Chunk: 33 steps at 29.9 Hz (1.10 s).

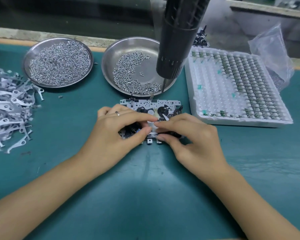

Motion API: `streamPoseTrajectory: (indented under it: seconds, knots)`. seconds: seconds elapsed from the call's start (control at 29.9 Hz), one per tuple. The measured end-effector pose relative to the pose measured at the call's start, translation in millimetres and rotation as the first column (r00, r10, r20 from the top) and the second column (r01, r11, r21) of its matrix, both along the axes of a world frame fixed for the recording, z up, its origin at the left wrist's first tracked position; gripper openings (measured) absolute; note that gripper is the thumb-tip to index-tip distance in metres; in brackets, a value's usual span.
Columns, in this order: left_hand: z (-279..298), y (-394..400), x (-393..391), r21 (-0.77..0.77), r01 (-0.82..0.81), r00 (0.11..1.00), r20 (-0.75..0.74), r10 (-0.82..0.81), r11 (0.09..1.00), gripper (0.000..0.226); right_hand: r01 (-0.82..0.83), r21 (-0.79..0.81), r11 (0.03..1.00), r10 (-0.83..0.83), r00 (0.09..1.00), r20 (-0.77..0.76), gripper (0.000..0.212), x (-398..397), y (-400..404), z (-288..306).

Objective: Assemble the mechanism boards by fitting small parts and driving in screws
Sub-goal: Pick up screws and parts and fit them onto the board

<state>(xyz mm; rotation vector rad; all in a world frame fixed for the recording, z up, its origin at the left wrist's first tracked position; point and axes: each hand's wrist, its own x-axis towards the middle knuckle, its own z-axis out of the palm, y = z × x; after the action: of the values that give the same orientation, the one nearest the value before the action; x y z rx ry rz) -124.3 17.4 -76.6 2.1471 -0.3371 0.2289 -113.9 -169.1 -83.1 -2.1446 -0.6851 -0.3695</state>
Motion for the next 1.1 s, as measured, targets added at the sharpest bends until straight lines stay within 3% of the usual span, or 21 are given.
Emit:
streamPoseTrajectory:
  seconds: [0.2,0.3,0.57,0.7,0.8,0.9,1.0,1.1]
  knots:
    - [1,1,-2,-0.020,-0.010,1.000,0.010,0.010,1.000,0.024,0.062,0.043,0.997,-0.065,0.995,0.075,0.026,-3,7,-8]
    - [2,1,-2,-0.034,-0.024,1.000,-0.003,0.024,0.999,0.027,0.084,0.104,0.991,-0.085,0.996,0.002,0.022,-2,9,-8]
    - [6,9,-2,-0.026,-0.038,0.999,-0.016,0.037,0.999,0.030,0.022,0.161,0.987,-0.019,1.000,-0.022,0.015,-1,13,-3]
    - [13,18,3,-0.063,-0.059,0.996,0.059,0.063,0.996,0.030,0.172,0.284,0.943,-0.168,0.985,-0.038,0.016,1,11,-1]
    - [22,48,23,0.026,-0.260,0.940,0.236,0.247,0.965,0.021,0.229,0.329,0.916,-0.221,0.973,-0.062,0.015,0,12,-1]
    - [25,93,57,0.296,-0.485,0.870,0.258,0.420,0.823,0.029,0.215,0.317,0.924,-0.219,0.976,-0.025,0.015,0,13,-2]
    - [20,116,78,0.566,-0.442,0.871,0.086,0.484,0.696,0.035,0.196,0.305,0.932,-0.208,0.978,0.008,0.015,0,13,-3]
    - [18,117,79,0.579,-0.461,0.864,0.120,0.489,0.672,0.024,0.183,0.305,0.935,-0.195,0.981,0.007,0.013,0,12,-3]
